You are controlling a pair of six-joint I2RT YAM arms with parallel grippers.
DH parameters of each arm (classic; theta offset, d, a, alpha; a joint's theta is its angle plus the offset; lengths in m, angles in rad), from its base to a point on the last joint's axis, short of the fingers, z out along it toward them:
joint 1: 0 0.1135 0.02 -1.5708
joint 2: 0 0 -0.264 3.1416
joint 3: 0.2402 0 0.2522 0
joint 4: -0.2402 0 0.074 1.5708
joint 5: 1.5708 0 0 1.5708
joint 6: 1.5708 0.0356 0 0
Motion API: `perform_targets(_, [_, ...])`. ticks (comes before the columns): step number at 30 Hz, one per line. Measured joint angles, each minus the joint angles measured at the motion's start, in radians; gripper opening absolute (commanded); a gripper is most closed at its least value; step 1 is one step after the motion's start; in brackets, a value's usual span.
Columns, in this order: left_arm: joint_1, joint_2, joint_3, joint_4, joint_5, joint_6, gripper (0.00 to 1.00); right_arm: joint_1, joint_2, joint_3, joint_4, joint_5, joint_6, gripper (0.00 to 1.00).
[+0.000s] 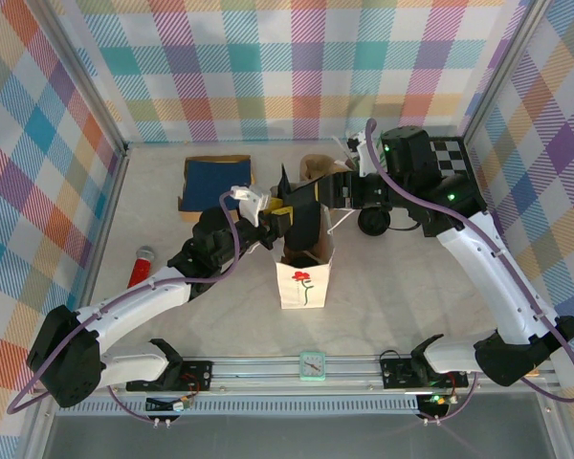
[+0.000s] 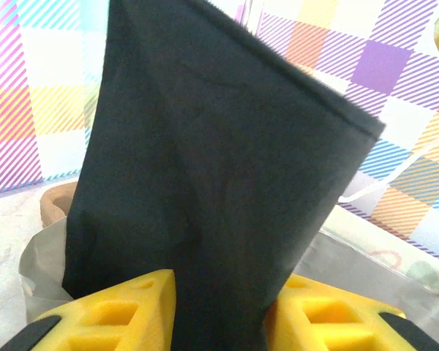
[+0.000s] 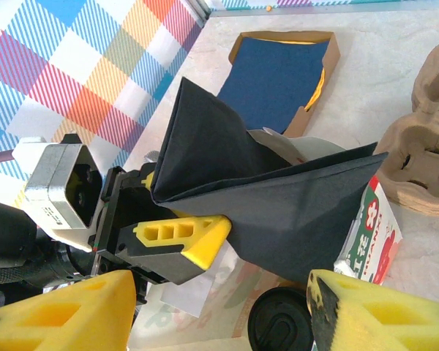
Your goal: Pack the takeout coffee
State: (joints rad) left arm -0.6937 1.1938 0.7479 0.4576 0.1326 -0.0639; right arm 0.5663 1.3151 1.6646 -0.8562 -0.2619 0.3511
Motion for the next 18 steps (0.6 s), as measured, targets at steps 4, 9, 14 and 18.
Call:
perform_targets(4, [0.000,-0.006,0.002,-0.014,0.000,0.000,0.41,0.000,0.000,0.000,0.000,0.000,0.000,0.64])
perform_targets(9, [0.000,-0.011,0.002,-0.016,0.000,0.000,0.41,0.000,0.000,0.000,0.000,0.000,0.000,0.64])
perform_targets(14, [0.000,-0.011,0.002,-0.019,0.000,0.000,0.41,0.000,0.000,0.000,0.000,0.000,0.000,0.64])
perform_targets(18, [0.000,-0.012,0.004,-0.026,0.000,0.001,0.45,0.000,0.000,0.000,0.000,0.000,0.000,0.64])
